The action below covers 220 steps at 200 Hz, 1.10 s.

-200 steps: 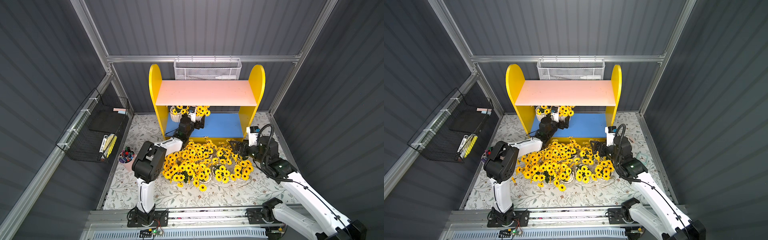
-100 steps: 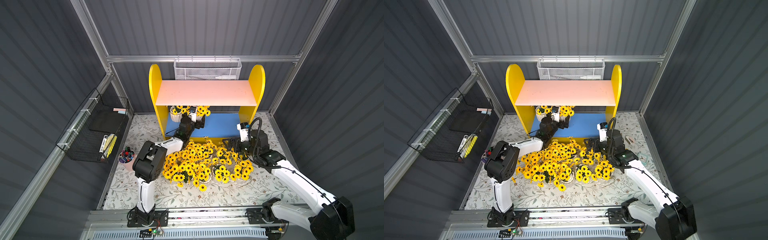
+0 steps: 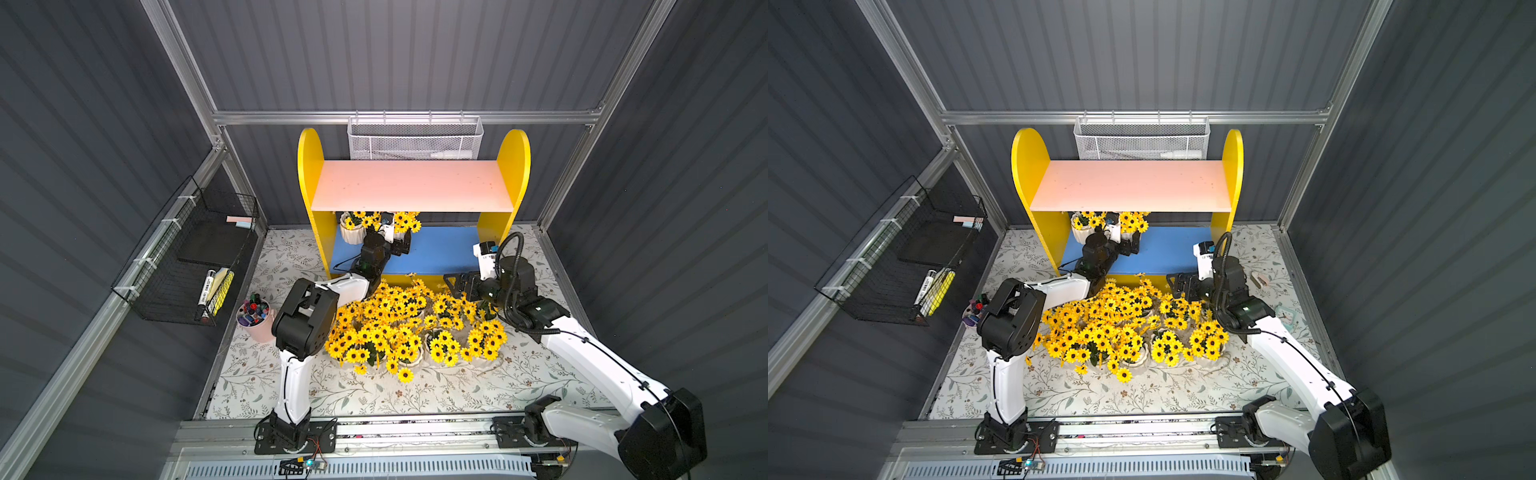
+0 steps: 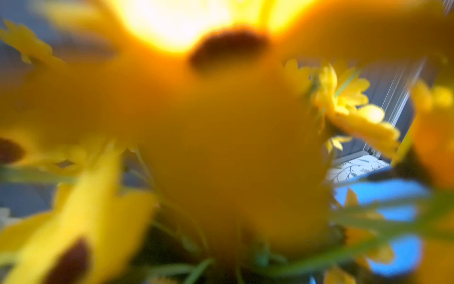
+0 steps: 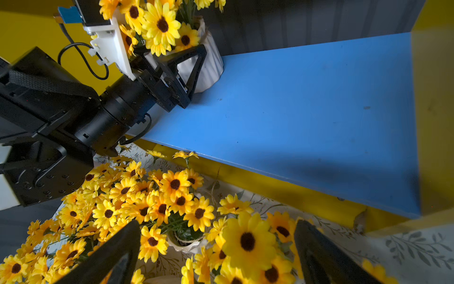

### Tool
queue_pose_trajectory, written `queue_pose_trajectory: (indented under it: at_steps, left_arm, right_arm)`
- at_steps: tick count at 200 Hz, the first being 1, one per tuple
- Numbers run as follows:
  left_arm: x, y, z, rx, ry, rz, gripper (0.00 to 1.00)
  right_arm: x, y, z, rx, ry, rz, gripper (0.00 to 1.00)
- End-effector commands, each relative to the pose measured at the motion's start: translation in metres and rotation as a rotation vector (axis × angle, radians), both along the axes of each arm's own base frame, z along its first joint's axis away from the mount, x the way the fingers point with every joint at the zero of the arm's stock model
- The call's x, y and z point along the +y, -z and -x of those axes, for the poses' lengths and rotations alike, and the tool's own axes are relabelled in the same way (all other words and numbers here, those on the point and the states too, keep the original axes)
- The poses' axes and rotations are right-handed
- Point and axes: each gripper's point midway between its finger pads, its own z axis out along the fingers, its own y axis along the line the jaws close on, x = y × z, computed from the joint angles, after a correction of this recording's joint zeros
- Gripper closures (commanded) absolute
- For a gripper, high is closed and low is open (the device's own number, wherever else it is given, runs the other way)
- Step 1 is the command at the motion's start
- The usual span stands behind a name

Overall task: Take the sunflower pots off the shelves
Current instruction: Pick up the sunflower pot from the shelf.

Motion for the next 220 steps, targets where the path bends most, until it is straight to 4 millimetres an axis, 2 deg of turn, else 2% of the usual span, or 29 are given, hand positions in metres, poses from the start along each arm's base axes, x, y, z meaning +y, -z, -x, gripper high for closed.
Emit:
queue_pose_trajectory:
  at_steps: [1,30,57,59,61,100,220]
  left_arm:
    - [0.002,-0.006,-0.01,-0.029,-0.01,0.012,0.0]
    - [0.002,-0.005,-0.013,-0.027,-0.006,0.01,0.01]
    - [0.002,0.003,-0.015,-0.015,-0.006,-0.002,0.01]
    - [0.0,-0.01,-0.017,-0.039,-0.006,0.009,0.01]
    - [0.0,-0.013,-0.018,-0.045,-0.006,0.011,0.01]
    - [0.001,-0.018,-0.021,-0.052,-0.003,0.008,0.01]
    - [-0.001,-0.004,-0.034,-0.035,0.019,0.002,0.01]
  right_arm:
    - [0.0,-0.003,-0.002,-0.024,0.001,0.009,0.01]
    - [-0.001,-0.001,-0.001,-0.018,0.007,0.005,0.01]
    - [0.001,0.001,-0.001,-0.012,-0.003,0.0,0.01]
    - [0.001,0.001,-0.001,-0.011,-0.002,0.001,0.01]
    - [0.001,0.001,-0.001,-0.011,-0.001,0.001,0.01]
    - [0.002,0.003,0.0,-0.005,-0.006,-0.003,0.01]
    - [-0.001,0.008,-0.001,-0.001,0.01,0.003,0.01]
